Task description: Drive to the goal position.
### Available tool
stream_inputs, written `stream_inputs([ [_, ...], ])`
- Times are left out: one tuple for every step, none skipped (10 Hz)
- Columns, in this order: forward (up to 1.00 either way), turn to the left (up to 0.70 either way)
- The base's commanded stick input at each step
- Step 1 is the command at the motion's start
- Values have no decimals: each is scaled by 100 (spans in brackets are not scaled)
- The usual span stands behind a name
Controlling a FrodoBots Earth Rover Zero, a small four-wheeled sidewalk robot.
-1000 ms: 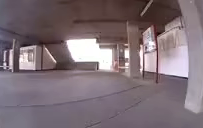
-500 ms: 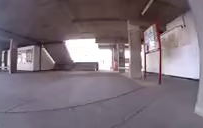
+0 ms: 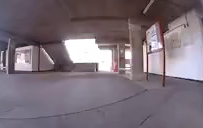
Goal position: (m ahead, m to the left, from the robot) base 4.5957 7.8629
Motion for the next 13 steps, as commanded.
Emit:
stream_inputs([
  [50, 50],
  [50, 50],
  [50, 50],
  [50, 50],
  [50, 50],
  [50, 50],
  [50, 50],
  [50, 50],
  [50, 50],
  [50, 50],
  [50, 50],
  [50, 50],
  [50, 50],
])
